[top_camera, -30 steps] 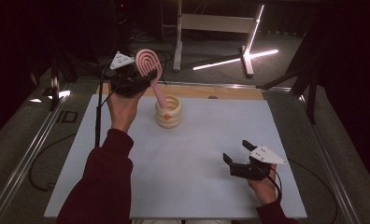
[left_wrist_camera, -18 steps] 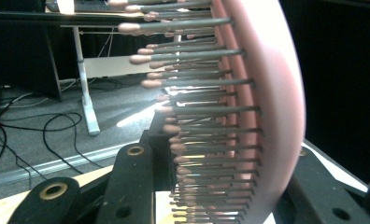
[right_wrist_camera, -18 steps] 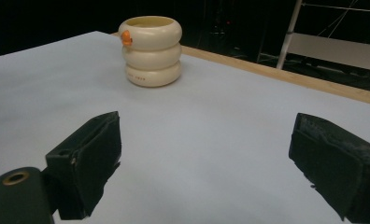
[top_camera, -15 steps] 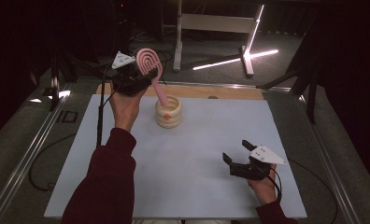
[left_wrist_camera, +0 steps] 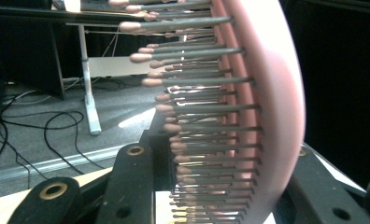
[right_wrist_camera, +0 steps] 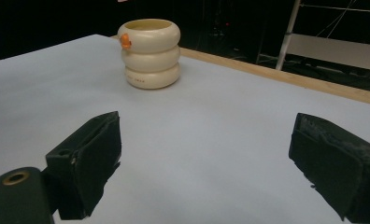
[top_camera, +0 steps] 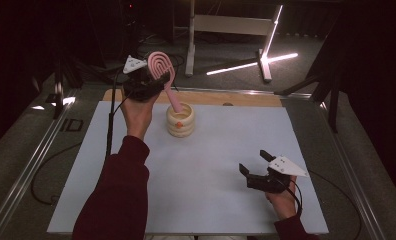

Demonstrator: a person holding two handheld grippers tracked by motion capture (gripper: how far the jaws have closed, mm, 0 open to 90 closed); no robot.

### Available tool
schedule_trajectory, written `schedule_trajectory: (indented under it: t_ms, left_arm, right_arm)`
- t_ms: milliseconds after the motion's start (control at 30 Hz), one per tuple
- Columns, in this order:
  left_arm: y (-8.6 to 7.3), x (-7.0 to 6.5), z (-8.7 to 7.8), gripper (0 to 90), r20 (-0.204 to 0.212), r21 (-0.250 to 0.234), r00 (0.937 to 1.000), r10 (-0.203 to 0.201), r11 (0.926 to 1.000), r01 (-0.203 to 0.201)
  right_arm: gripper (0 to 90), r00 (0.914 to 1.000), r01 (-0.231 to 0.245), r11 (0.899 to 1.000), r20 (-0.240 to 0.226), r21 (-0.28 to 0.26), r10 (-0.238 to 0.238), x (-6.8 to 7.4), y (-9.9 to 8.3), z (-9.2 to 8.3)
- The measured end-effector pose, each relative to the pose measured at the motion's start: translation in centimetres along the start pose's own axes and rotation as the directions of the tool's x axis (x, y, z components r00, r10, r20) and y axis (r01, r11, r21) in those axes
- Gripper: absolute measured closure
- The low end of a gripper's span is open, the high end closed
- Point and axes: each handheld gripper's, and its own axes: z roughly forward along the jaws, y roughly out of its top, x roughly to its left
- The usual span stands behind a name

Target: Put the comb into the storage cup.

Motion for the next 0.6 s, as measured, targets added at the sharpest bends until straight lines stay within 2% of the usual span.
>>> schedule_trajectory:
  t_ms: [600]
  left_arm:
    - [-0.51, 0.07, 1.04, 63.6, -0.023, -0.002, 0.9997, -0.009, 1.0000, 0.009]
  right_arm:
    - [9.8, 1.0000, -0.003, 1.000, 0.000, 0.004, 0.003, -0.02, -0.06, 0.05]
